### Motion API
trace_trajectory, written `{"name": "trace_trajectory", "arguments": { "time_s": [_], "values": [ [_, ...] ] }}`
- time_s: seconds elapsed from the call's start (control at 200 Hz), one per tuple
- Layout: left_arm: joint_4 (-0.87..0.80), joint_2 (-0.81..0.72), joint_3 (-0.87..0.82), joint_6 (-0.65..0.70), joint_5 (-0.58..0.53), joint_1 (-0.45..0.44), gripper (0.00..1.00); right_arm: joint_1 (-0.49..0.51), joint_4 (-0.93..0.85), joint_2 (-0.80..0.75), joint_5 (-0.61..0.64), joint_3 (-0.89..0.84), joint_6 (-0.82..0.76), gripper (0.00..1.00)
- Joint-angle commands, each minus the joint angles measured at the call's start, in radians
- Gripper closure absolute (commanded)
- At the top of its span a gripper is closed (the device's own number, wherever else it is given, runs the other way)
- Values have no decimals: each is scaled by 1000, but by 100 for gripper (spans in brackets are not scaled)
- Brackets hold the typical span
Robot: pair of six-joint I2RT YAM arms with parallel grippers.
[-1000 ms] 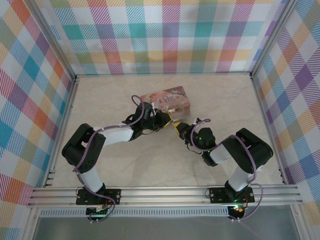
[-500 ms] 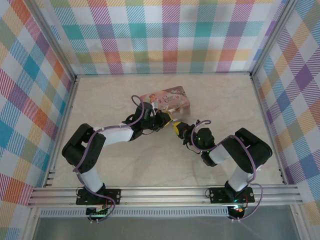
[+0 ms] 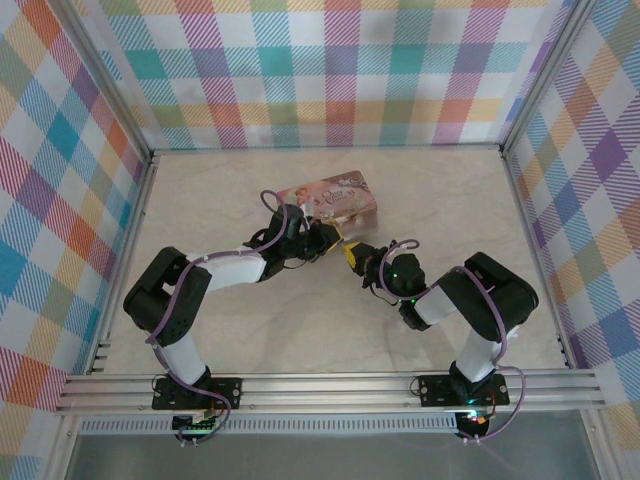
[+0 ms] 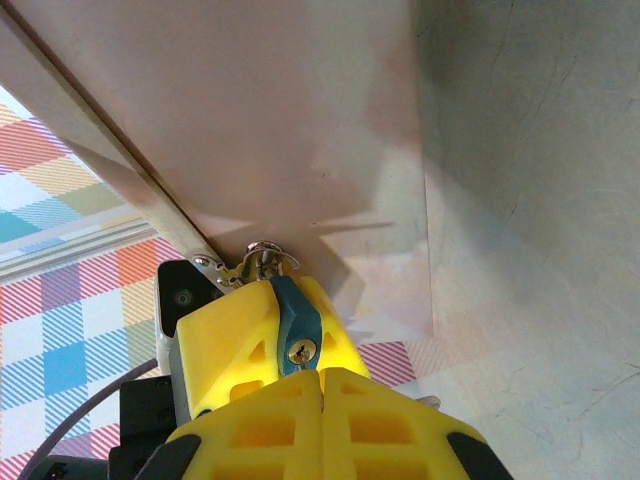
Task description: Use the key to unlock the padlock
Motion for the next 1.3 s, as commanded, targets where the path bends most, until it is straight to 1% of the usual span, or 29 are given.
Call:
{"name": "trace_trajectory", "arguments": {
  "time_s": [0.0, 0.06, 0.16, 0.275, 0.36, 0.44, 0.525, 0.62, 0.665, 0.735, 0.84, 0.95, 0.99, 1.085, 1.26, 1.295],
  "values": [
    [56, -28, -14, -19, 123, -27, 94, -2, 62, 19, -4, 59, 44, 100],
    [58, -30, -15, -19, 125, -28, 94, -2, 62, 24, -10, 64, 53, 100],
    [61, -31, -15, -19, 131, -28, 94, -3, 61, 9, 4, 70, -8, 100],
    [57, -34, -14, -15, 136, -28, 94, -11, 62, 53, -55, 108, 45, 100],
    [53, -37, -14, -12, 137, -28, 95, -10, 62, 62, -68, 120, 56, 100],
    [48, -39, -16, -13, 136, -28, 95, -11, 51, 21, -61, 119, -57, 100],
    [48, -40, -18, -12, 137, -26, 95, -11, -8, -32, -50, 111, -154, 100],
    [48, -41, -18, -12, 139, -26, 95, -19, -117, -77, -83, 125, -257, 100],
    [49, -42, -18, -13, 139, -25, 95, -18, -144, -87, -92, 126, -280, 100],
    [47, -44, -19, -12, 138, -25, 95, -18, -129, -88, -86, 116, -299, 100],
    [47, -45, -22, -12, 134, -23, 95, -20, -55, -61, -87, 103, -283, 100],
    [47, -45, -23, -12, 133, -22, 95, -20, 60, 3, -103, 107, -205, 100],
    [49, -45, -23, -10, 132, -21, 94, -20, 61, 18, -117, 114, -165, 100],
    [47, -47, -23, -10, 131, -20, 95, -20, 61, 14, -130, 123, -138, 100],
    [45, -45, -23, -9, 144, -20, 95, -25, 62, 37, -106, 114, 70, 100],
    [47, -45, -23, -9, 146, -20, 95, -26, 62, 40, -102, 117, 72, 100]
  ]
}}
